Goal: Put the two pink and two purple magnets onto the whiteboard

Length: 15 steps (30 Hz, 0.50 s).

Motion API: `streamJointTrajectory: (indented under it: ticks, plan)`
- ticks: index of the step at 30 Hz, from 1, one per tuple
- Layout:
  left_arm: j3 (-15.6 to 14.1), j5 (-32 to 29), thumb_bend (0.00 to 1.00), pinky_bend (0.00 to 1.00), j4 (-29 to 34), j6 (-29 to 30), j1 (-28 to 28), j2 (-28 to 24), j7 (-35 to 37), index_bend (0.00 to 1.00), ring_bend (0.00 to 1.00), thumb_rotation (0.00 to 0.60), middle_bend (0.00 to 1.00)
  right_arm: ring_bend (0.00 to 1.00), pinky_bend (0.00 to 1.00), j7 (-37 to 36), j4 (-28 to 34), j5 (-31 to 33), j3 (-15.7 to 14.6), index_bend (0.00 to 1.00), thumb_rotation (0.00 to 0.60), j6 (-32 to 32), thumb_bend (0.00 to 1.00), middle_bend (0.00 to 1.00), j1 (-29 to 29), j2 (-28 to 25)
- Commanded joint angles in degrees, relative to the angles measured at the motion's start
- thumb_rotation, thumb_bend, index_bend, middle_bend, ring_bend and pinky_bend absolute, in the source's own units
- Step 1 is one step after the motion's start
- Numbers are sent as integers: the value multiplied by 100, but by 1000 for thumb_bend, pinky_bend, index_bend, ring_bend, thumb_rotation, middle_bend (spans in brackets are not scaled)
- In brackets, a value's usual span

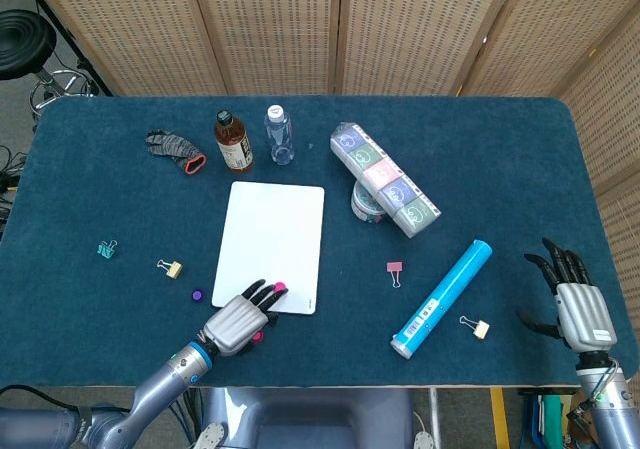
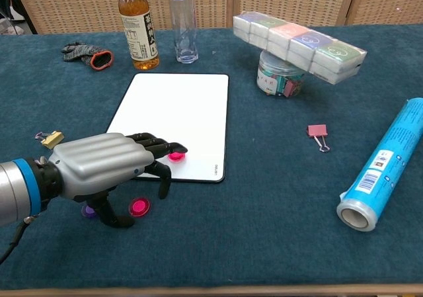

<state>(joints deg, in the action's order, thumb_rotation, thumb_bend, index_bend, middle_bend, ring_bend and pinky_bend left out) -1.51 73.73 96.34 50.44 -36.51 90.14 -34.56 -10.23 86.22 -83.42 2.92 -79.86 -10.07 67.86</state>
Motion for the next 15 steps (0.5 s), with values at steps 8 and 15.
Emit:
streamJointTrajectory:
  ticks: [8,15]
  plan:
    - [-38,-126,257,0,28,142,-4,-13,-120,598,0,600,0,0,0,-19,6,-11,38,172,600,17,225,0,22,-11]
    - [-20,-197,265,0,70,188,-36,-33,-145,598,0,600,0,0,0,-19,3,-10,59,172,600,35,225,0,30,-11]
